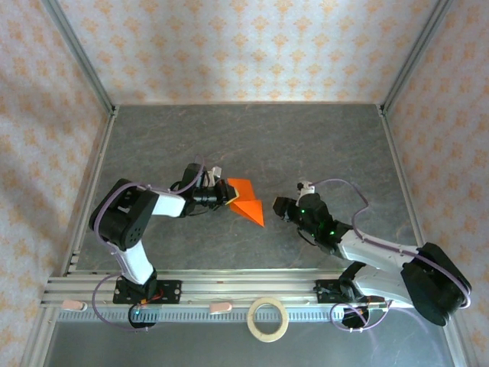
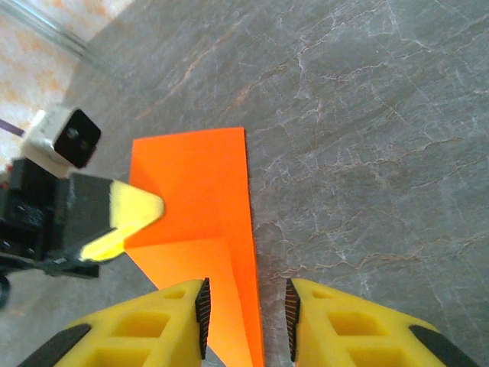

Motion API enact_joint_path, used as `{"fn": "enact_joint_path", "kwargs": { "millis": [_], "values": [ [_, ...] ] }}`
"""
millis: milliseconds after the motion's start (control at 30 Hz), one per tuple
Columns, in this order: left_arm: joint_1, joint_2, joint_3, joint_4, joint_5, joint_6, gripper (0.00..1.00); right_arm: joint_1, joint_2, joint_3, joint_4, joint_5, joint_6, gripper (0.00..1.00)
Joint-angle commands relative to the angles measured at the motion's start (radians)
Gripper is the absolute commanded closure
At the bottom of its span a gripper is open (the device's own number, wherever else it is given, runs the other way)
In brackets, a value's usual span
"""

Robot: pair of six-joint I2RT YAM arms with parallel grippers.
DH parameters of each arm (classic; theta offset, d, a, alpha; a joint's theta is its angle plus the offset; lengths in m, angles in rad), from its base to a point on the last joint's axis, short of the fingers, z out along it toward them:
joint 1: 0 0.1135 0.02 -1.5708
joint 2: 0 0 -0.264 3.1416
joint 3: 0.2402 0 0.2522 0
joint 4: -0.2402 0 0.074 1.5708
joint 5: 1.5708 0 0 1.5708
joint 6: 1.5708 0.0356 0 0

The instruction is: Fold a paper plane with a square sheet of paper (pick it up from the middle)

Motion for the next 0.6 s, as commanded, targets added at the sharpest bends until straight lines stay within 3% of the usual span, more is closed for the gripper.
{"fn": "enact_joint_path", "kwargs": {
  "millis": [0, 333, 567],
  "values": [
    [-0.029, -0.039, -0.007, 0.074, -0.051, -0.053, 0.93, 0.027, 0.009, 0.039, -0.033, 0.038, -0.142, 0.67],
    [-0.04, -0.054, 0.041, -0.01, -0.037, -0.006, 0.74, 0.264, 0.122, 0.046, 0.06, 0.204, -0.469, 0.69],
    [-0.041, -0.066, 0.082, -0.093, -0.027, 0.049, 0.73, 0.406, 0.276, 0.116, 0.069, 0.47, -0.607, 0.7]
  ]
}}
